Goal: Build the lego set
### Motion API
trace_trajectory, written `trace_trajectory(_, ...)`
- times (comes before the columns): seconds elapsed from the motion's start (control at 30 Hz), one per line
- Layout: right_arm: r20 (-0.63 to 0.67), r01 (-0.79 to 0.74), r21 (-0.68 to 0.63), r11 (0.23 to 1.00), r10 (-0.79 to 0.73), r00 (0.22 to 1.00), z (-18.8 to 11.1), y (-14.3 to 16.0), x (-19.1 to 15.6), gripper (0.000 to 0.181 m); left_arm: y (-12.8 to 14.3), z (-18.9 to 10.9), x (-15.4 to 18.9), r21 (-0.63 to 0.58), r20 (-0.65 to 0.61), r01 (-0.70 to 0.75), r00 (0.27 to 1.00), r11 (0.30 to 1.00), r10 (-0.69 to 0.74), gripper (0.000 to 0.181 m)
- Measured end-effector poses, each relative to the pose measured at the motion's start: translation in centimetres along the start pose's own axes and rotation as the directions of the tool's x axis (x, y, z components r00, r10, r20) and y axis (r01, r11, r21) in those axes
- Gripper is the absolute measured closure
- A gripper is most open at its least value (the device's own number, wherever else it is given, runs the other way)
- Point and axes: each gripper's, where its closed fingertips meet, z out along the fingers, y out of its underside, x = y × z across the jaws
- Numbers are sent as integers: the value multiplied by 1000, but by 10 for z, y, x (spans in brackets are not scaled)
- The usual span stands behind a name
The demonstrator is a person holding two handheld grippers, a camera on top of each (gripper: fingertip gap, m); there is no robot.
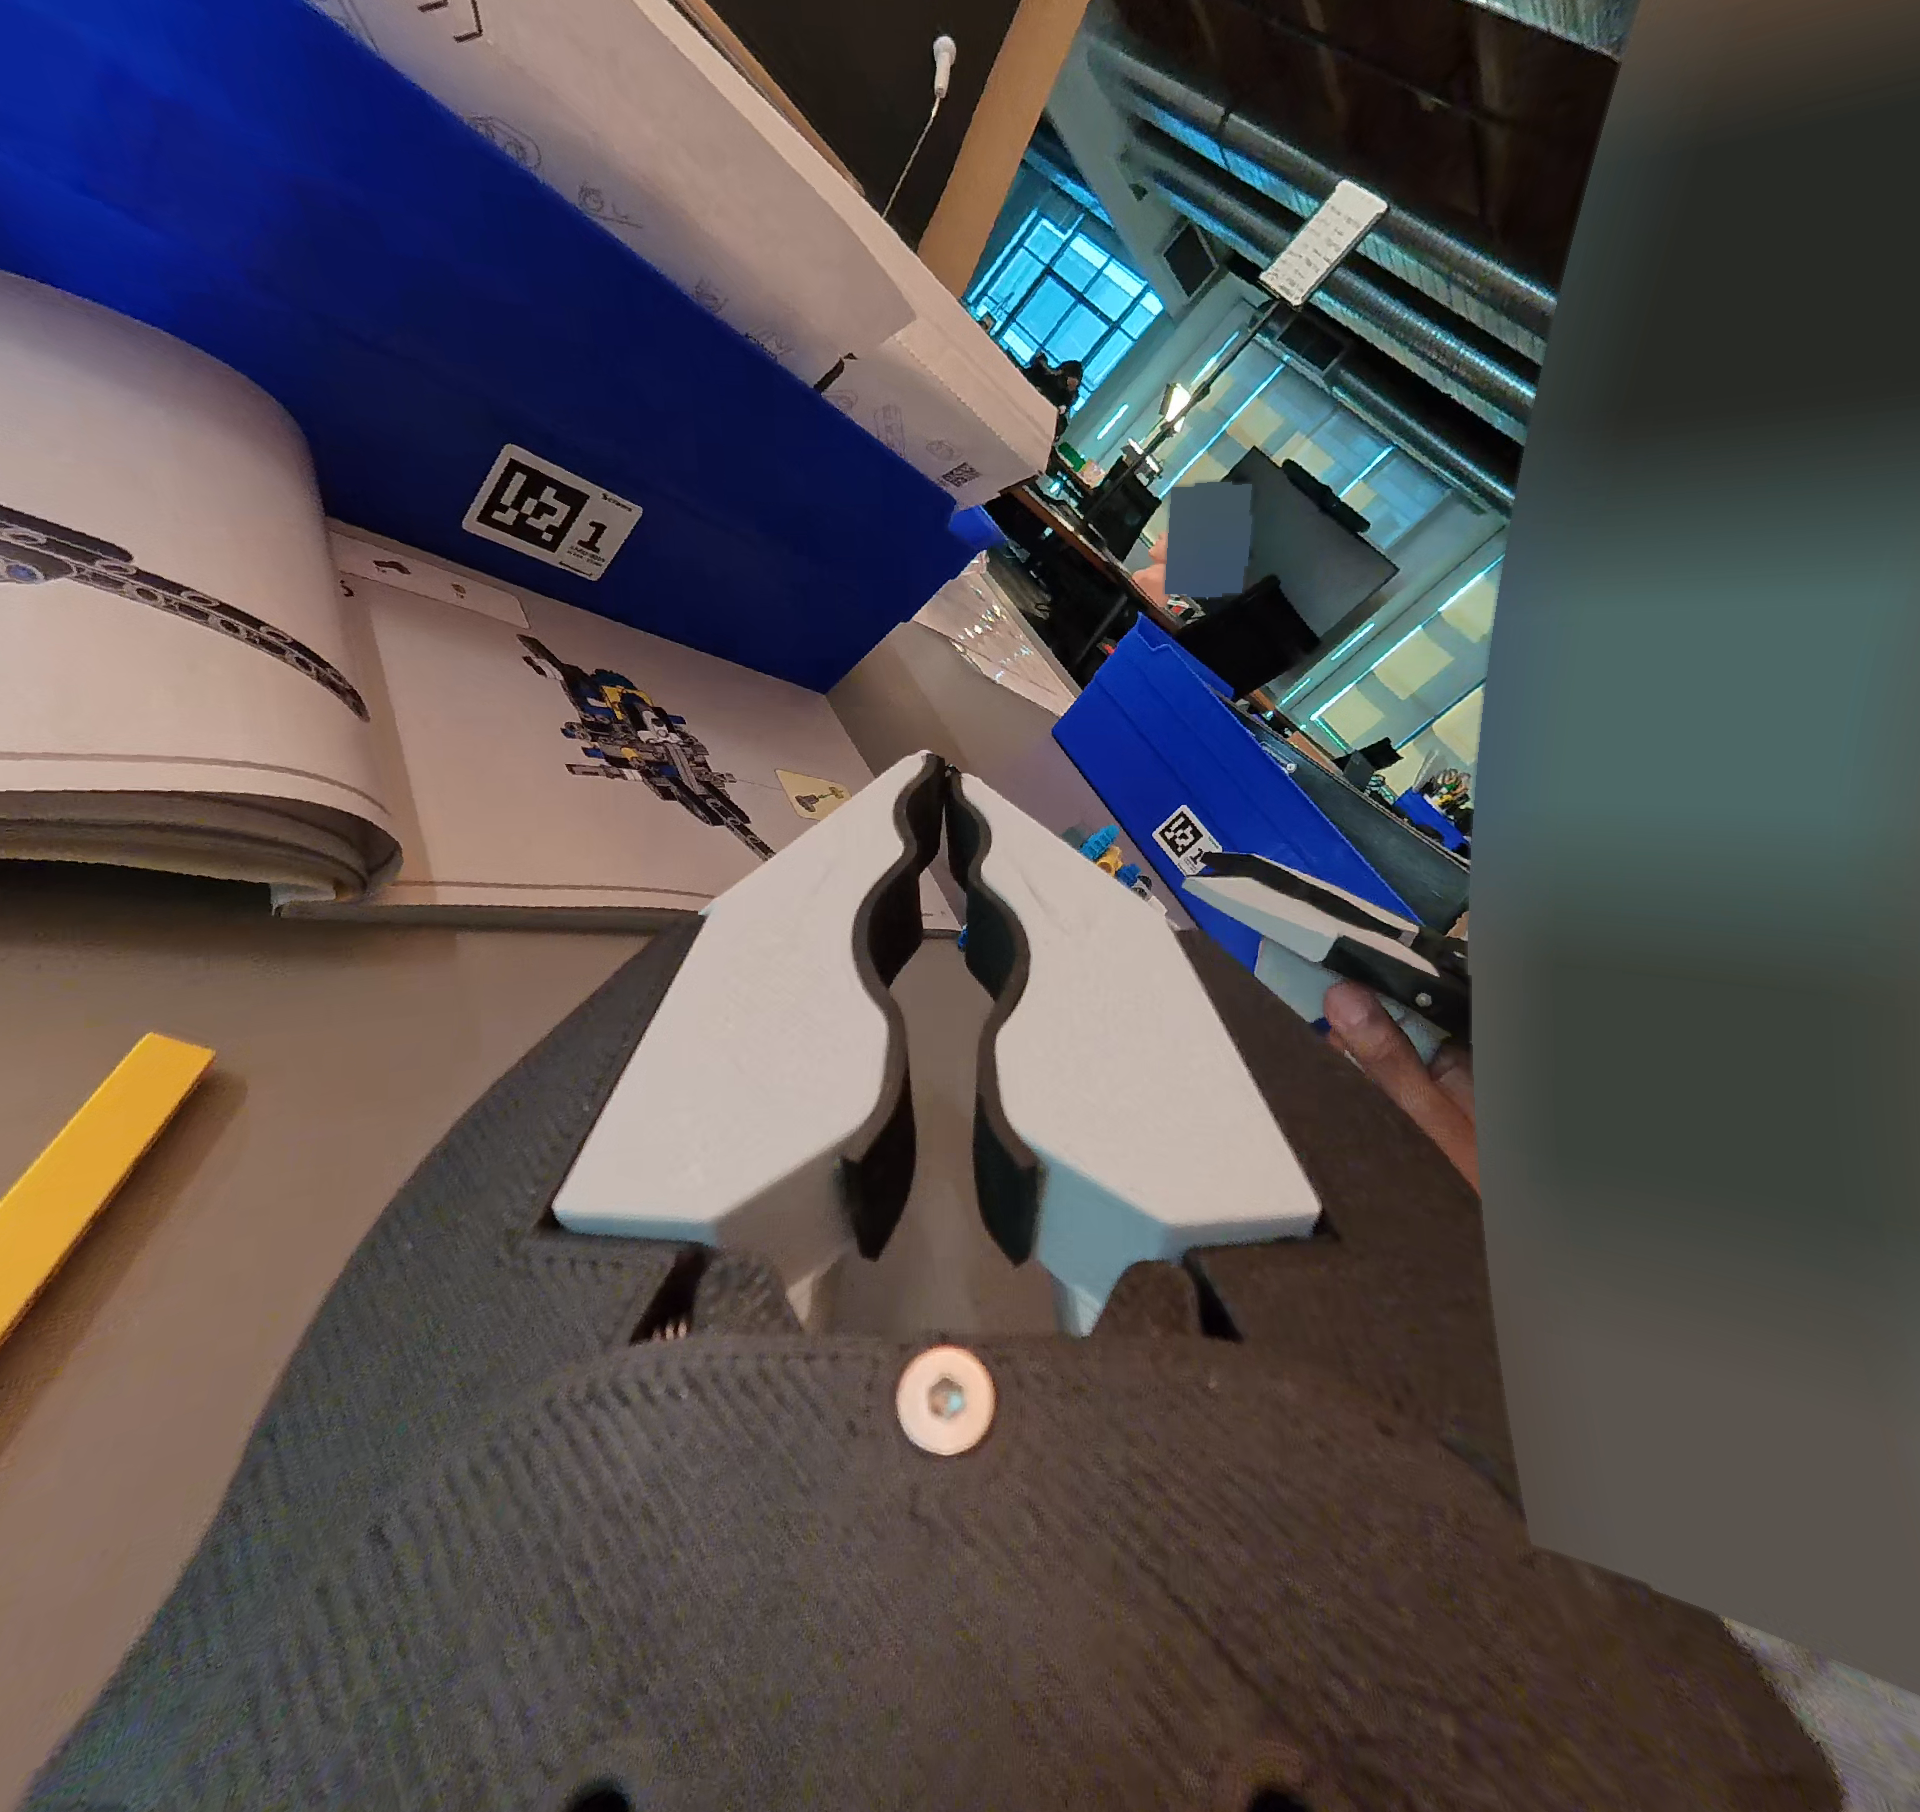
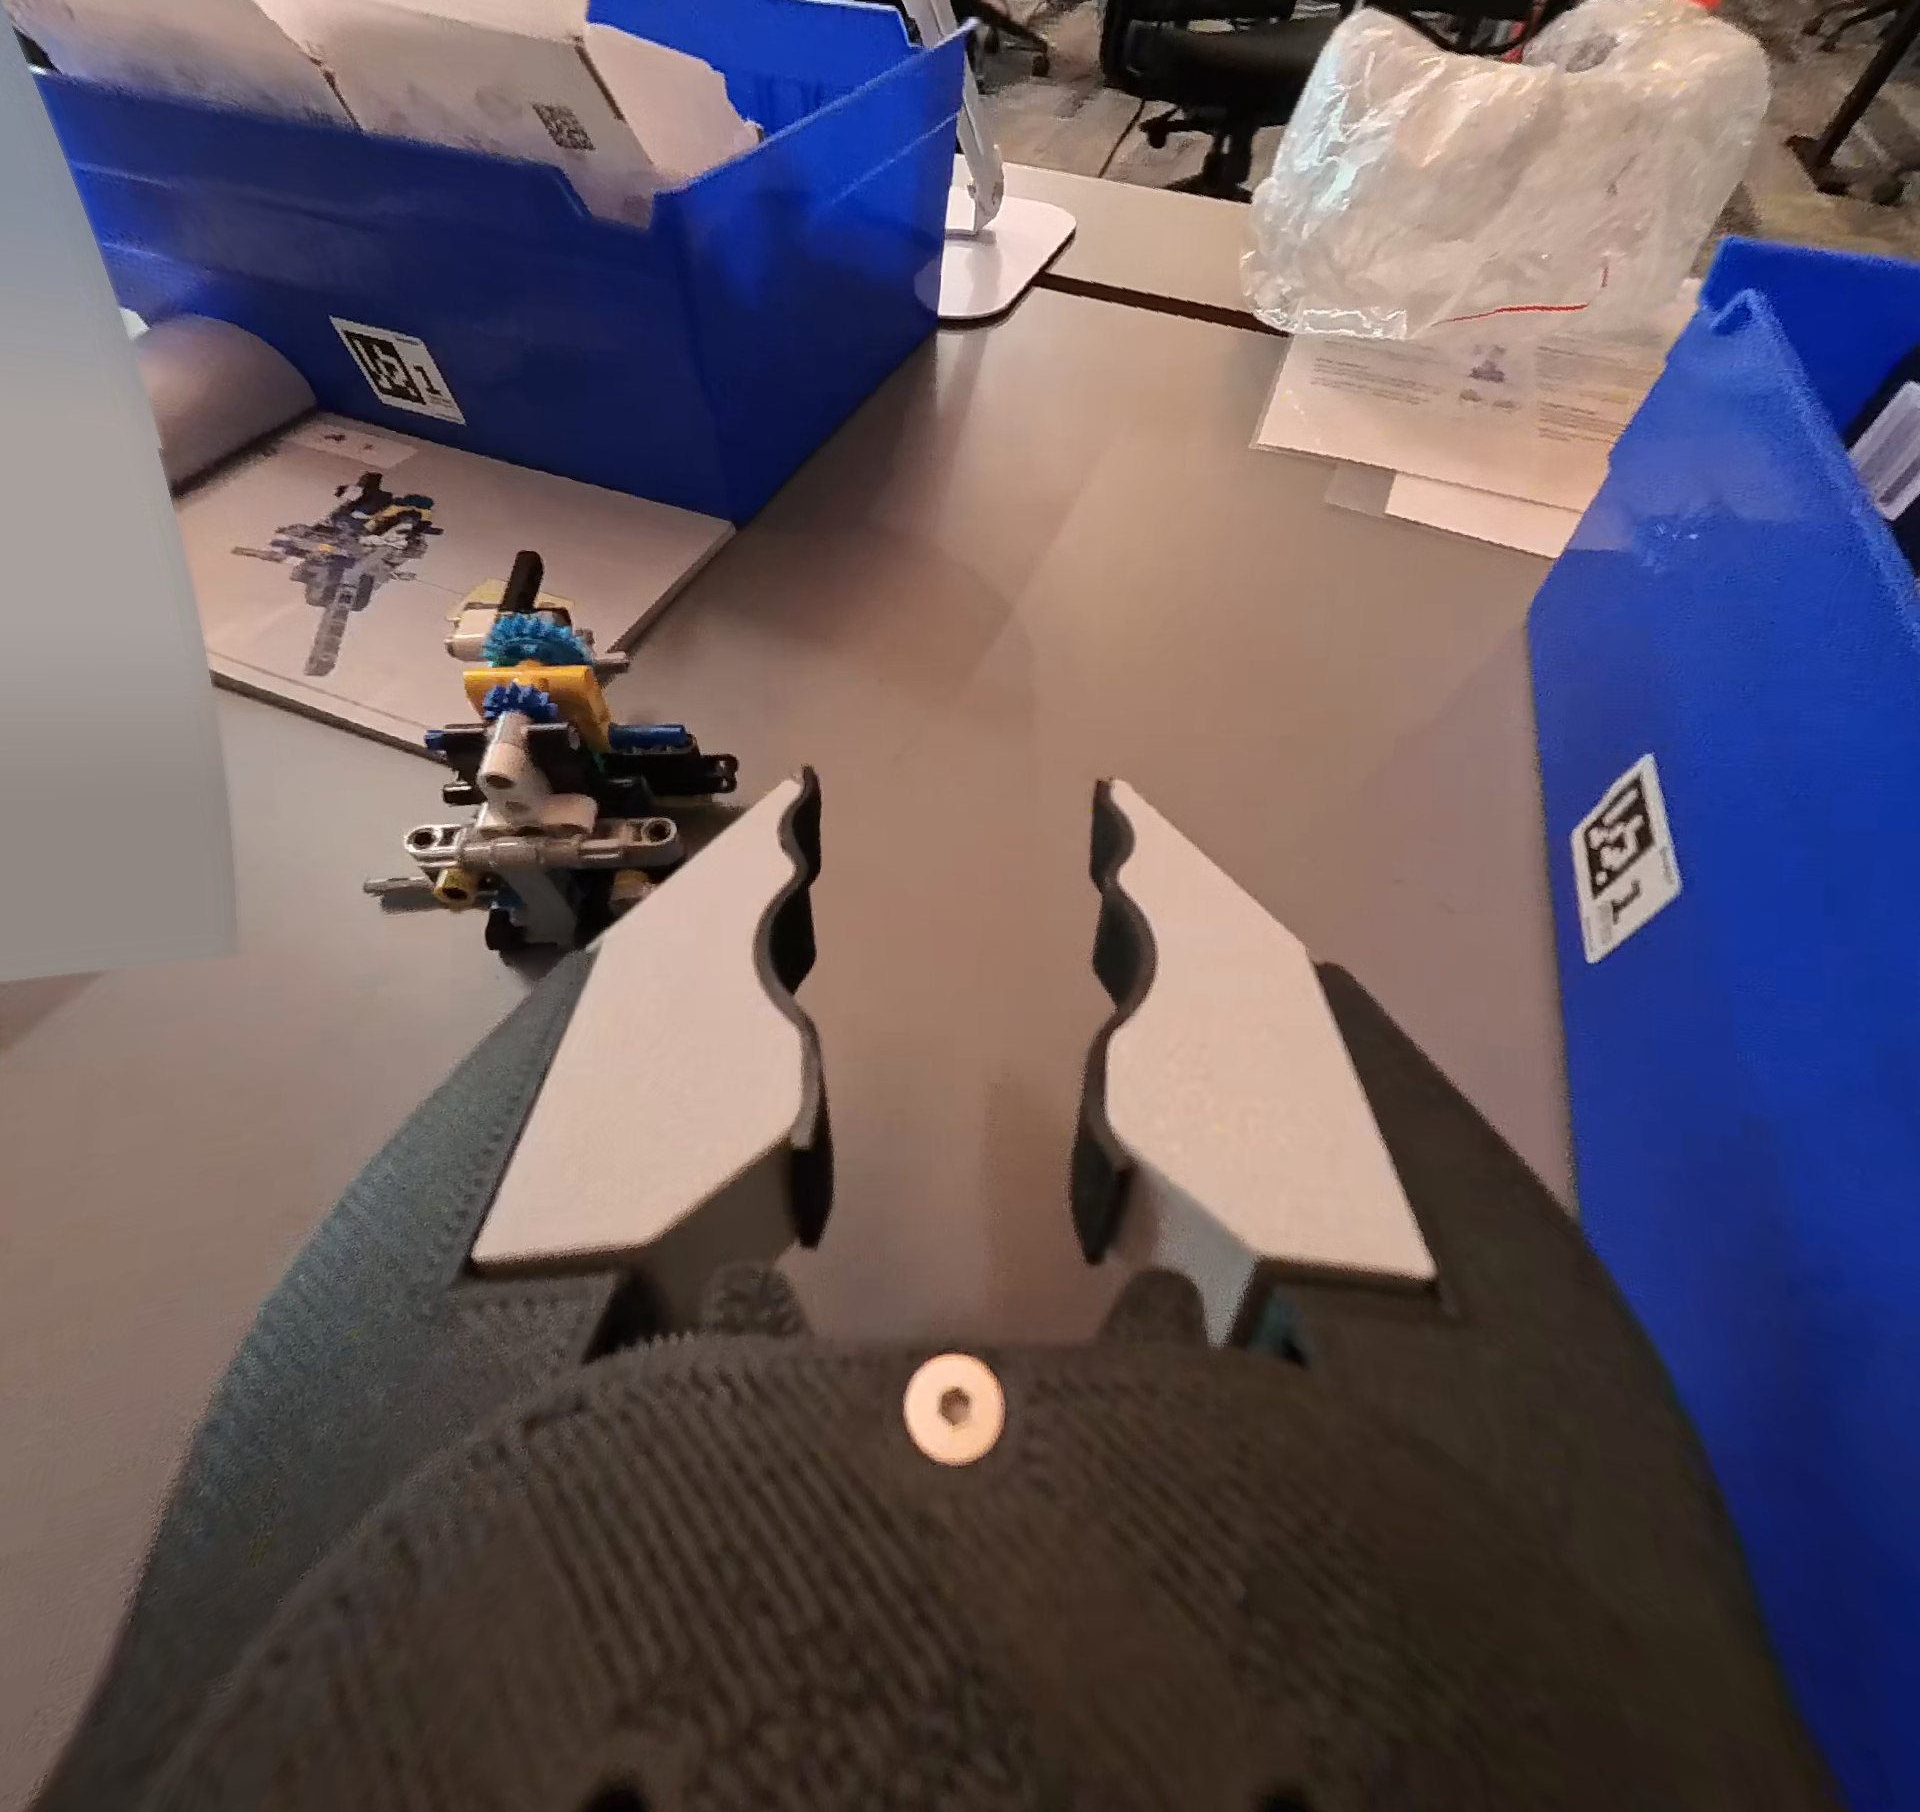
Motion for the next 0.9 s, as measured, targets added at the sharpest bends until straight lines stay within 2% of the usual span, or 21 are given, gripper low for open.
trace_trajectory(0.2,44,-77,-2,997,77,996,-2,1,1,125,2,0,4,-3,-14,-15,1000,1000,15,181)
trace_trajectory(0.33,106,-114,-84,990,123,987,-5,14,-4,125,5,0,8,-15,-32,-13,999,1000,12,181)
trace_trajectory(0.47,141,-54,-138,989,74,987,-4,23,-17,125,3,-2,6,3,-18,-11,1000,1000,11,179)
trace_trajectory(0.9,115,132,-216,967,-109,987,15,32,-29,123,4,0,0,-12,33,-9,999,1000,9,178)
